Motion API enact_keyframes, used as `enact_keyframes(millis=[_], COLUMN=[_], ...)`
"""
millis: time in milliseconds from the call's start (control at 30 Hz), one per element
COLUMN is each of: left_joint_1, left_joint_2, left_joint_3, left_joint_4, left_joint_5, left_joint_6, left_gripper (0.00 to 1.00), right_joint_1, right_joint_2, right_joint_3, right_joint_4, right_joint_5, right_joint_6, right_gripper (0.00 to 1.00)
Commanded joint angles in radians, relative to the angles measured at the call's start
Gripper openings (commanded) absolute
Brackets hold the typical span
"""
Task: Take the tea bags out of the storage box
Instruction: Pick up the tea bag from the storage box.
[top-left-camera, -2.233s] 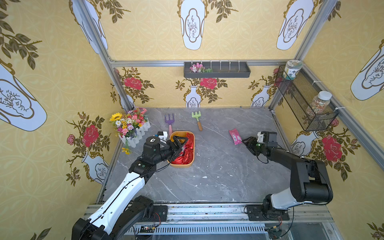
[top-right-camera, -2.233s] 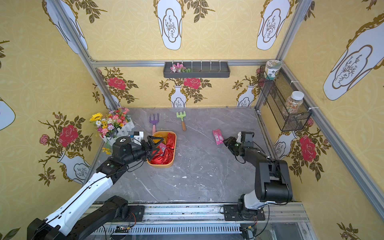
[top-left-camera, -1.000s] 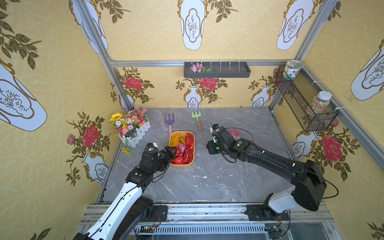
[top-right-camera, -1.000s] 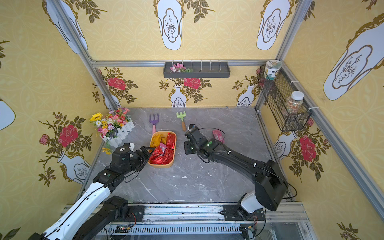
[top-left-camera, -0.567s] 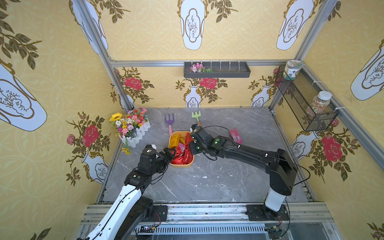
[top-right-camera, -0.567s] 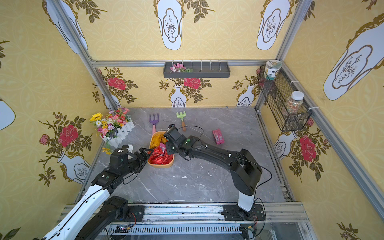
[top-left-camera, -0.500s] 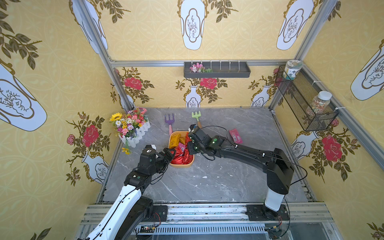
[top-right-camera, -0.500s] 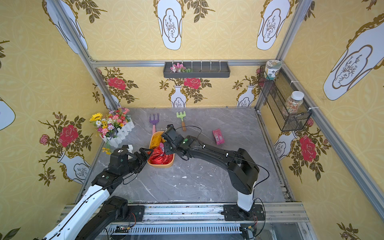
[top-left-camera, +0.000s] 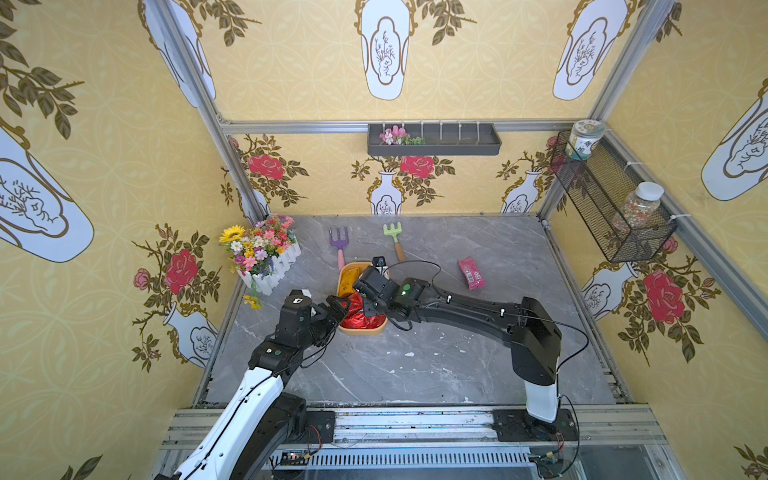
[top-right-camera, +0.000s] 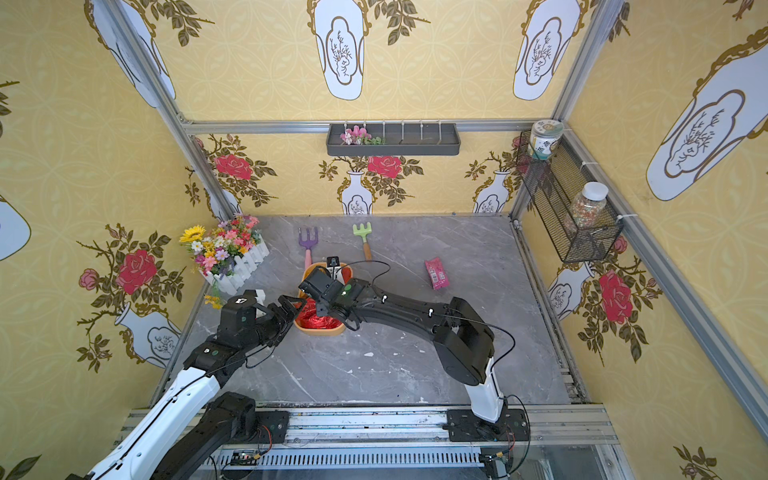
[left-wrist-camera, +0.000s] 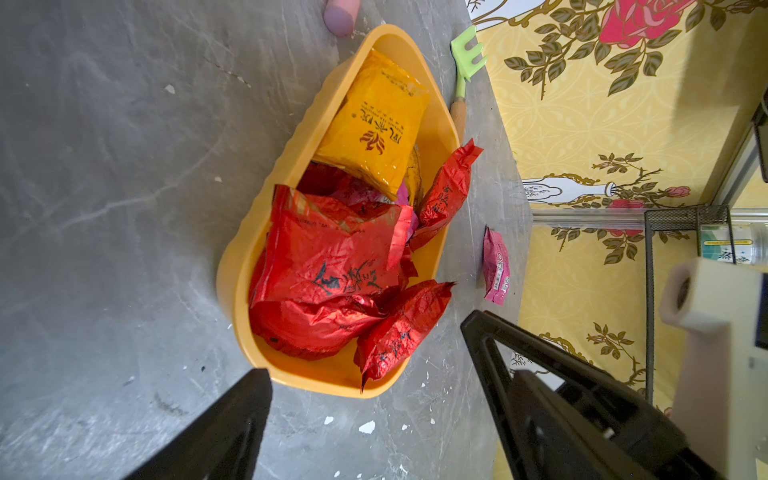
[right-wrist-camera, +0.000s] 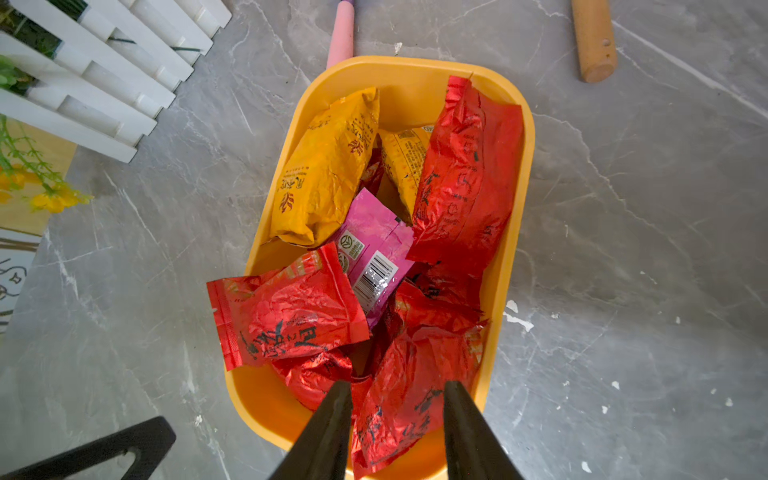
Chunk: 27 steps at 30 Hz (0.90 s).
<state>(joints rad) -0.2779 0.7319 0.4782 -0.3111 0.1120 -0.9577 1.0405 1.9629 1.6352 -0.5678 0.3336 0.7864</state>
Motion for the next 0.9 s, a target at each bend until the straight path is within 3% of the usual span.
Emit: enact_keyframes(millis=[0,233,867], left_joint_1=[0.002,0.003,0.003], left_joint_2=[-0.017,-0.091,-0.136], left_joint_3=[-0.002,-0.020,-0.033], left_joint_4=[0.000,-0.030,-0.050], left_joint_5=[0.008,-0.015,-0.018], left_joint_6=[0.013,-0.002,-0.004], left_gripper=[0.95,0.96,0.97], right_joint_1=[0.000,0.001,0.003], right_joint_2=[0.016,0.044,0.105], right_joint_3=[0.017,0.042,0.080], right_joint_4=[-0.040,-0.020,-0.047], right_joint_5=[0.083,0.099,0.105], right_joint_6=[0.084,0.098,0.130], right_gripper=[0.38,0.39,0.41])
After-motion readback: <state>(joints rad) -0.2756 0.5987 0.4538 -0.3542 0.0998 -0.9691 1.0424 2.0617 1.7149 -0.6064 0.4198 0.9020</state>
